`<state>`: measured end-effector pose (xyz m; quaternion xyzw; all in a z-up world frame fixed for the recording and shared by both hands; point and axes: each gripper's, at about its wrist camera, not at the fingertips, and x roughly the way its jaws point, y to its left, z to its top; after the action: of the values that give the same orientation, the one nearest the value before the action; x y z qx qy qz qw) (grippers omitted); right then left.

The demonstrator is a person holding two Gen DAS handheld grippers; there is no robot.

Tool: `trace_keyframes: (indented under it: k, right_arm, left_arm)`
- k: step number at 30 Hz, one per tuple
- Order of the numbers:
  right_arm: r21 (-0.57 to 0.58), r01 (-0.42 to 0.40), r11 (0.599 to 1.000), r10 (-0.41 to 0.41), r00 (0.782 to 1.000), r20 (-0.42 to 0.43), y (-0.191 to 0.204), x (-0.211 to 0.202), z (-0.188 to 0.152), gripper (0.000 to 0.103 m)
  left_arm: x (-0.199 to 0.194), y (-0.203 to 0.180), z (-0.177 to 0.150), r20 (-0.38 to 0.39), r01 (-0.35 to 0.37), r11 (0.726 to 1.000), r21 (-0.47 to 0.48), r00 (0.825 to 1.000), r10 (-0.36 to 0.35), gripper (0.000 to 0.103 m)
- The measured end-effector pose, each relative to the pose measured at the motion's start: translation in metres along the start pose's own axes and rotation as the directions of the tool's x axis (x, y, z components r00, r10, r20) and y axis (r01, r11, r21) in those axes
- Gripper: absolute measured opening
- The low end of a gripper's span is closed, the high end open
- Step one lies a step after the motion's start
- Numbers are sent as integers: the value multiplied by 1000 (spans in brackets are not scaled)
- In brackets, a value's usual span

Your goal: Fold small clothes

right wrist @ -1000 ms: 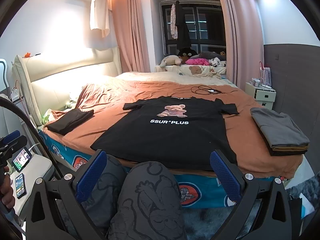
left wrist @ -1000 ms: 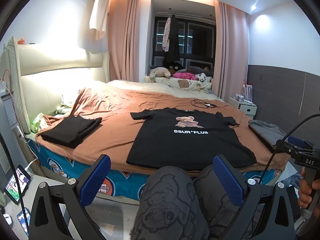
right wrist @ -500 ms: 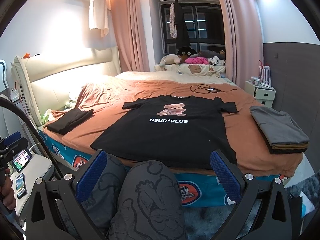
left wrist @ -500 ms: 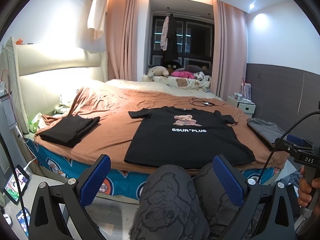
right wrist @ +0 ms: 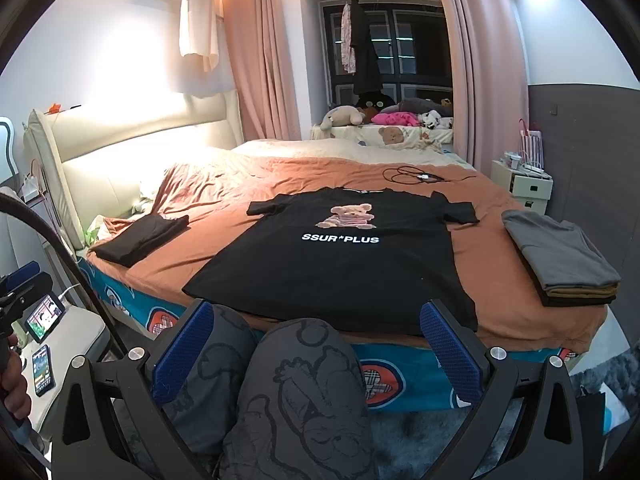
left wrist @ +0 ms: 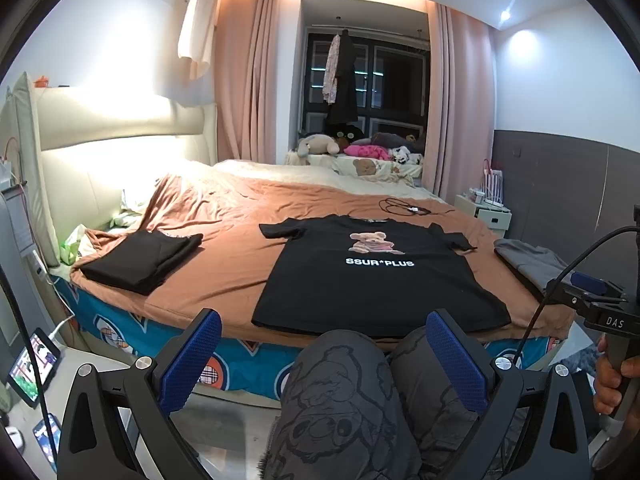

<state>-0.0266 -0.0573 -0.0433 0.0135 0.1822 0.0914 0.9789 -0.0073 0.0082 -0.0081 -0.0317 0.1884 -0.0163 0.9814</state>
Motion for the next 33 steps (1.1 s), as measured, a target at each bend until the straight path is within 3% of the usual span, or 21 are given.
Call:
trace_keyframes:
  k: [33]
  right_arm:
    - [6,-6,1000,6,999,-36,-2,16,6,103]
  left_arm:
    - [13,7,1,-23,-3,1000,-9,1000,3,103]
